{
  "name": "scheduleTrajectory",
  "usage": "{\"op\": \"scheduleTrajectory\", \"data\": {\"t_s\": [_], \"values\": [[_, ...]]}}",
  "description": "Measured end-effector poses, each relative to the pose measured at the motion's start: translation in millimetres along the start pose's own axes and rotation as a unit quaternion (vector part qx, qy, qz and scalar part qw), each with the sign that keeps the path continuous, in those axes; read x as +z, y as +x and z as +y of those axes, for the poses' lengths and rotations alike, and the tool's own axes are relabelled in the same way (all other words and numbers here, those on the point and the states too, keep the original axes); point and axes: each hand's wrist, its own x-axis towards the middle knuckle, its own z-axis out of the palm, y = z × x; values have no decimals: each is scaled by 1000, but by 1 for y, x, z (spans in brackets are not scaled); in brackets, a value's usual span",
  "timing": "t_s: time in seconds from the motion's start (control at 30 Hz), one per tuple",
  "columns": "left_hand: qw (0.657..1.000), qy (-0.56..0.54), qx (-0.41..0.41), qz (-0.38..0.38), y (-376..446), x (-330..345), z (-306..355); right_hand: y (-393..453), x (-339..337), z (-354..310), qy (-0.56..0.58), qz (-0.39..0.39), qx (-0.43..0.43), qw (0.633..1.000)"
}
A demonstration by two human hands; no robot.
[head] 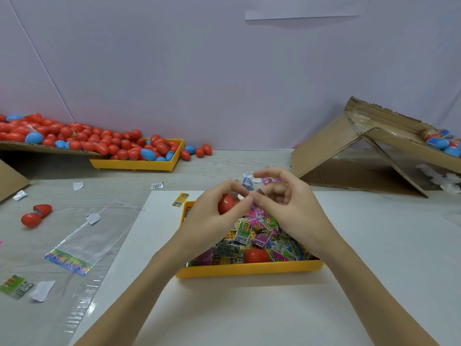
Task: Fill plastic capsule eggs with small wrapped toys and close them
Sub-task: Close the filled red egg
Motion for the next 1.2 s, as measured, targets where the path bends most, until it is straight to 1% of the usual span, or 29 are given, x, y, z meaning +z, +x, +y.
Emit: {"op": "scheduleTrajectory", "data": {"t_s": [0.07,0.13,0.23,0.3,0.47,0.53,0.57,0.6,0.63,0.67,0.7,0.8,0.93,1.03,1.2], "values": [[1000,14,16,1,0,-2,0,-1,-1,-1,28,-4,8,1000],[1000,-13,12,23,0,-3,0,-1,0,-3,77,7,26,997],[995,-69,-15,74,0,-2,1,0,3,-3,172,15,80,982],[993,-68,-12,91,0,-3,1,0,4,-2,181,2,95,979],[996,-6,33,88,0,-1,-2,-1,7,2,273,-25,136,952],[998,5,16,68,0,-2,-5,-1,8,1,282,-16,129,950],[999,-19,-15,46,2,-3,-4,-2,7,1,266,-6,119,957],[996,-73,-57,20,4,-3,-3,-1,6,1,230,10,105,967],[984,-151,-95,-1,5,-4,-1,-1,5,2,181,31,90,979],[970,-212,-115,-12,7,-5,0,-1,4,3,133,49,77,987],[965,-236,-113,-16,7,-7,0,-1,2,4,99,60,66,991],[988,-145,-45,-24,3,-13,0,0,-1,4,59,56,38,996],[997,-65,17,32,1,-14,4,-1,0,3,-5,41,1,999],[997,-67,24,42,2,-14,4,-1,2,5,-35,36,-11,999],[998,-55,17,21,2,-14,4,0,1,6,-42,39,-21,998]]}}
